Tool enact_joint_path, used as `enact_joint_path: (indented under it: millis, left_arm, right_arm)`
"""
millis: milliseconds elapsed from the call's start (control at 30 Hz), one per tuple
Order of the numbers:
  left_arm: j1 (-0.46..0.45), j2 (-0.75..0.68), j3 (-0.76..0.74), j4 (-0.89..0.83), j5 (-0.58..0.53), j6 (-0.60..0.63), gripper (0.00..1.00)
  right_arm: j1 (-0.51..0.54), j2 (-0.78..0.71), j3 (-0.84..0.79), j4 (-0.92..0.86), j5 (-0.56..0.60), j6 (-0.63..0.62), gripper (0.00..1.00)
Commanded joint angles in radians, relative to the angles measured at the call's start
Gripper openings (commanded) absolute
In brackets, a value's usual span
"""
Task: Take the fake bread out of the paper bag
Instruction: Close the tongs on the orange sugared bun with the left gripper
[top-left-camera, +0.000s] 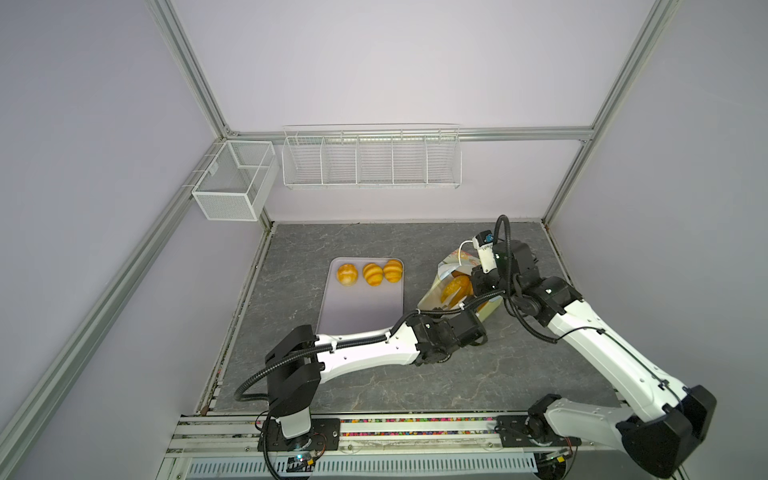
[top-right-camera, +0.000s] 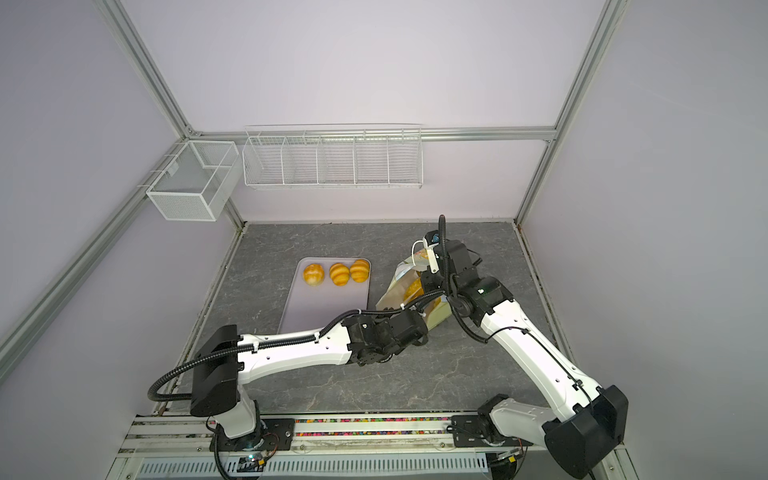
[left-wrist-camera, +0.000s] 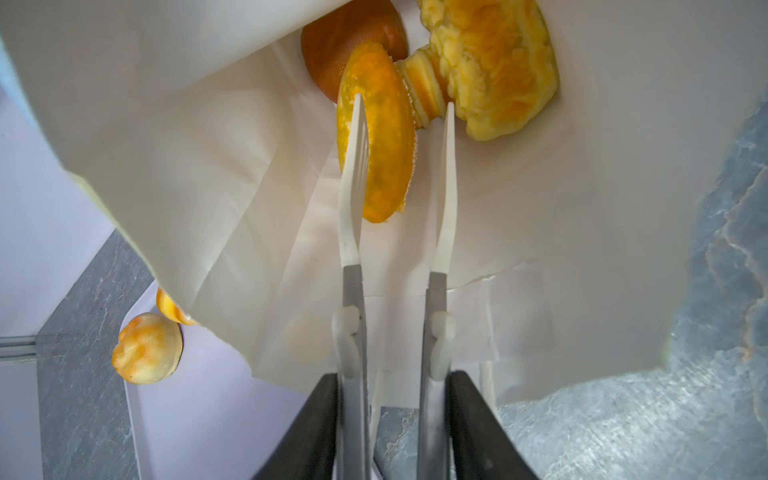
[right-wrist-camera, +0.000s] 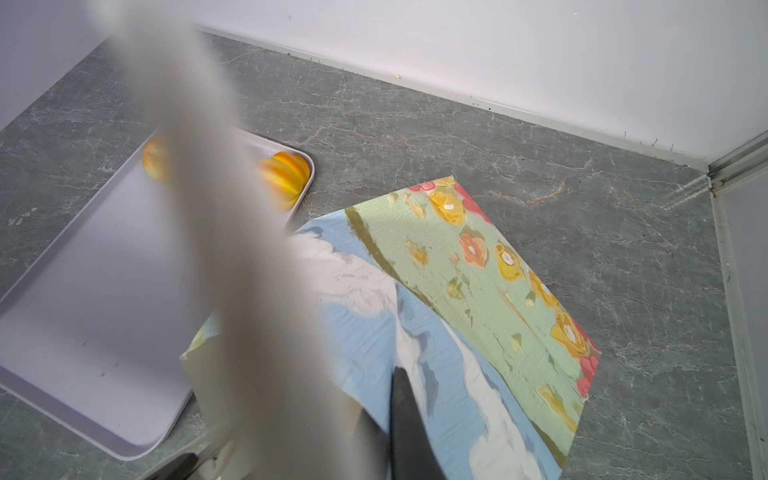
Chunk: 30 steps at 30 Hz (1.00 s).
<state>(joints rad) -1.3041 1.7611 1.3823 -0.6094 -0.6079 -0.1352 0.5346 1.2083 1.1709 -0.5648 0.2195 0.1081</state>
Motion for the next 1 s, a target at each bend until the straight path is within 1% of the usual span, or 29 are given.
enact_joint_path:
  millis: [0,33,67,200,367,467,633,967]
  left_arm:
    - [-0.005,0.05,0.035,0.002,-0.062,0.028,0.42]
    - [-0.005,0.064,0.043,-0.007,-0.07,0.028,0.42]
    - [-0.003,0.082,0.055,-0.019,-0.107,0.024,0.42]
    - [-0.003,0.139,0.086,-0.038,-0.198,0.02,0.42]
    - [0.002,0.166,0.105,-0.041,-0.292,0.007,0.42]
    - [0.017,0.162,0.109,-0.056,-0.32,-0.02,0.38]
    - [0.029,0.117,0.071,-0.026,-0.312,-0.011,0.26]
    - [0.031,-0.029,-0.032,0.025,-0.181,0.02,0.01]
  right_arm:
    - [0.003,-0.018,-0.003,-0.021,0.002,0.006,0.07]
    - [0.003,-0.019,-0.002,-0.02,0.002,0.006,0.07]
    - [0.003,-0.019,-0.002,-0.021,0.003,0.006,0.07]
    - [0.004,-0.02,-0.002,-0.024,0.002,0.006,0.07]
    - [0.003,-0.016,-0.001,-0.023,-0.001,0.008,0.07]
    - [0.004,-0.015,-0.001,-0.022,-0.001,0.009,0.07]
    - [0.004,-0.014,-0.003,-0.021,0.003,0.01,0.07]
    - [0.004,-0.01,-0.004,-0.017,0.003,0.01,0.07]
